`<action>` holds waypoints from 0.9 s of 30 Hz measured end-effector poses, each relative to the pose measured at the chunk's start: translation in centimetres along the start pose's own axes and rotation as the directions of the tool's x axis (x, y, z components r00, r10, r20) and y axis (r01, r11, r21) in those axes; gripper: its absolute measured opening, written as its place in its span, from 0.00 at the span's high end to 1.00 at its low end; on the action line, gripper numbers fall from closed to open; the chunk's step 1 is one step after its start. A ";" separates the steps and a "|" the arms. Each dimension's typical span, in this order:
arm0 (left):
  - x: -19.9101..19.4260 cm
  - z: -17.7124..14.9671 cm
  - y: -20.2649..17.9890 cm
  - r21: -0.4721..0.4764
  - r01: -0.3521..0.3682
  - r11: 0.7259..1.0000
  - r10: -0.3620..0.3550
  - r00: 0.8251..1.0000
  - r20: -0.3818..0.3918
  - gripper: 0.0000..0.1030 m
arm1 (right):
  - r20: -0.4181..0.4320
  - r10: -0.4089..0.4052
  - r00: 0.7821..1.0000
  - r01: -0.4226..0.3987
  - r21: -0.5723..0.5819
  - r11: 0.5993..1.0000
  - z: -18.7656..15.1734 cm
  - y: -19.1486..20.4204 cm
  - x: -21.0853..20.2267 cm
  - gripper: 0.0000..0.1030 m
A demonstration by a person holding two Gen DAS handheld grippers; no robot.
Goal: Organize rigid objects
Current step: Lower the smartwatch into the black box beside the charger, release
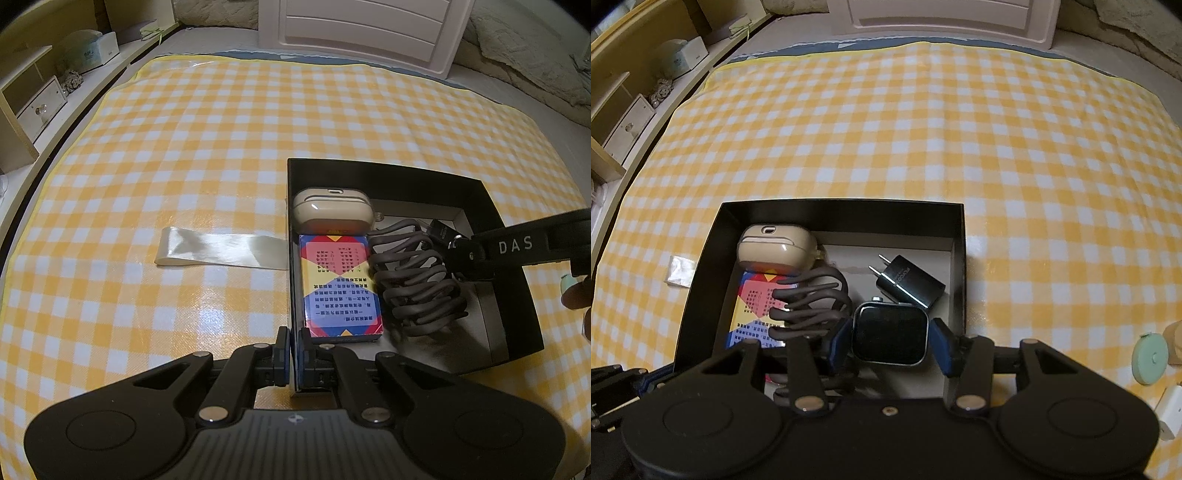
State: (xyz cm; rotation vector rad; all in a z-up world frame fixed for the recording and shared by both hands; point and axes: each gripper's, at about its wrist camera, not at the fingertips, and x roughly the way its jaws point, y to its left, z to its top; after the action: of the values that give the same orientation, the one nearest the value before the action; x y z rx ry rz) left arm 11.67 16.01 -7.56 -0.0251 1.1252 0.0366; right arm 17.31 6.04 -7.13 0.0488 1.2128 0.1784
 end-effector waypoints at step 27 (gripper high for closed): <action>-0.1 0.0 0.1 -0.010 0.003 1.000 -0.003 1.000 -0.001 0.97 | 0.092 0.080 0.993 -0.077 -0.044 0.996 -0.2 -1.5 -5.4 0.39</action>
State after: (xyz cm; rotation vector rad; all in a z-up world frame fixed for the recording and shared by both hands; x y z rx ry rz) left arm 11.58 16.06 -7.47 -0.0354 1.1265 0.0395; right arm 15.46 3.66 -2.41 0.0691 1.1141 0.2665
